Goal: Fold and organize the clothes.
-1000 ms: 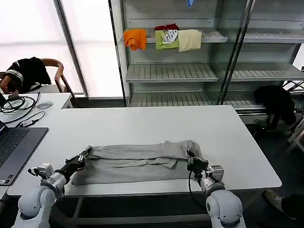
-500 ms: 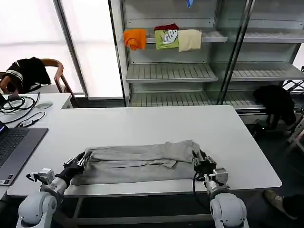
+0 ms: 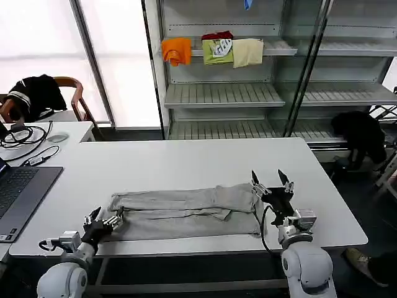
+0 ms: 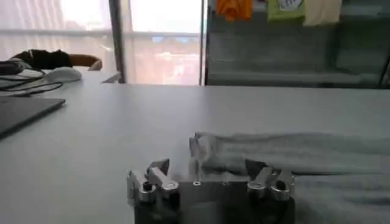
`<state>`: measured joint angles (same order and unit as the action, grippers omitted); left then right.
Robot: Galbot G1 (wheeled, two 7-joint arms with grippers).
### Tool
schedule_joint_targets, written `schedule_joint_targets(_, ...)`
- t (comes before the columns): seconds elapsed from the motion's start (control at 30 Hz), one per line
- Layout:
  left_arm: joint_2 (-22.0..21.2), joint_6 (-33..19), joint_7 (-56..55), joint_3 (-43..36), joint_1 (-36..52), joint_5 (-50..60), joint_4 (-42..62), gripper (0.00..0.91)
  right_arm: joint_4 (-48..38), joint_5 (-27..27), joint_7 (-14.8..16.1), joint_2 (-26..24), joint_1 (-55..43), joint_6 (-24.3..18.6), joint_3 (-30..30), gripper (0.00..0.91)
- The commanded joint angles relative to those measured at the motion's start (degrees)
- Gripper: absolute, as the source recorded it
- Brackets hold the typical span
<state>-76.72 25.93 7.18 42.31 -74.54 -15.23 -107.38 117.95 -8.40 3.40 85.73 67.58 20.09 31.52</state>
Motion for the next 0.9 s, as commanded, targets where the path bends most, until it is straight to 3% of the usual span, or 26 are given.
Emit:
schedule_joint_targets(0.03, -1.75, 0.85, -3.07, -0.64, 0.08, 1.47, -0.22, 0.091, 0.61, -1.7, -0.25, -0.02, -0.94, -1.59, 0.15, 0.907)
schedule_joint_targets(0.07, -1.83, 1.1, -3.06, -0.73, 0.3, 1.31, -0.09, 0.02, 0.37, -1.63, -0.26, 0.0, -0.83, -1.65, 0.15, 0.907)
schedule_joint_targets(0.1, -1.96, 1.22, -3.06, -0.81, 0.42, 1.23, -0.02, 0.01, 0.25, -1.62, -0.26, 0.0, -0.82, -1.66, 0.16, 0.907)
schedule_joint_targets(0.57, -2.94, 3.06, -2.18, -1.13, 1.56, -2.83, 0.89, 0.0, -0.46, -1.59, -0.13, -0.78, -0.29, -1.64, 0.59, 0.907)
schedule_joint_targets(0.83, -2.62, -0.13, -2.67, -0.04, 2.05, -3.35, 0.51, 0.0, -0.75, -1.69, -0.46, -1.02, -0.27, -1.47, 0.75, 0.907)
schedule_joint_targets(0.9, -1.4, -0.96, -1.2, 1.2, 1.59, 1.52, -0.1, 0.0, -0.89, -1.77, -0.44, -1.09, -0.27, -1.47, 0.84, 0.907)
